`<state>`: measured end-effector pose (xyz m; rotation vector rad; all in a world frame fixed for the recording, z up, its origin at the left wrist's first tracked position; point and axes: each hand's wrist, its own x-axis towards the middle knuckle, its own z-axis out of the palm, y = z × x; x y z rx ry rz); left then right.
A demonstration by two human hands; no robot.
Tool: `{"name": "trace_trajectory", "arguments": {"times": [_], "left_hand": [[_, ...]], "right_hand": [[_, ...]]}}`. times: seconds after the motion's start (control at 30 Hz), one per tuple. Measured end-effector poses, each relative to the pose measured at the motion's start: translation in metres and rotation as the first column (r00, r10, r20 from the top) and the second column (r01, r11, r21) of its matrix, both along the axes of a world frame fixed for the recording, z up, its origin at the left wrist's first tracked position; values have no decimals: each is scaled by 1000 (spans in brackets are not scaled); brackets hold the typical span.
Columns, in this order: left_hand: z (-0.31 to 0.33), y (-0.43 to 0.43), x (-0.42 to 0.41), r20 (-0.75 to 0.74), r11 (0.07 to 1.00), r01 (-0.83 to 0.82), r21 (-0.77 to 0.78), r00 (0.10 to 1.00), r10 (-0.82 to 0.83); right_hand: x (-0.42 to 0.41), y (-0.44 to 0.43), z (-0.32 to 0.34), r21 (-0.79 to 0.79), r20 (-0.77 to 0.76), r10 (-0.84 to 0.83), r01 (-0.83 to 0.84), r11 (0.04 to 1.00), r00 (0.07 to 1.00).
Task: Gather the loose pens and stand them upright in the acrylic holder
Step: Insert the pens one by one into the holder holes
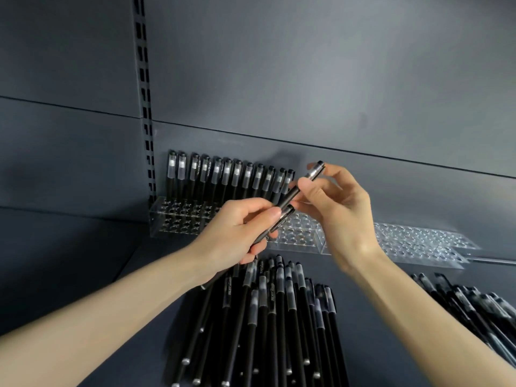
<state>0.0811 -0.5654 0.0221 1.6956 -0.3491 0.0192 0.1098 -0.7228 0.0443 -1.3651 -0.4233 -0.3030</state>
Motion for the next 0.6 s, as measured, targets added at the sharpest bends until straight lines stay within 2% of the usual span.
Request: {"name": "trace_trajectory", "arguments": {"times": [0.07,0.17,0.3,0.4,0.6], "left_hand": [[-3,-1,5,-9,1000,-9,8,1000,9],[-8,3,10,-18,998,-64,19,998,64],[-13,7,13,-25,977,-201,-74,980,200],[-14,6,14,-69,958,-235,-165,972,227],[-17,4,15,-69,948,-239,-211,971,229]], "right_hand": [[6,-3,3,-4,25,-38,38,999,999],[18,-15,14,81,101,-207,199,977,973],[36,-27,19,-59,286,-400,433,900,871],[50,-25,10,-131,330,-426,487,863,842],[68,-19,-7,-266,426,-380,515,815,821]]}}
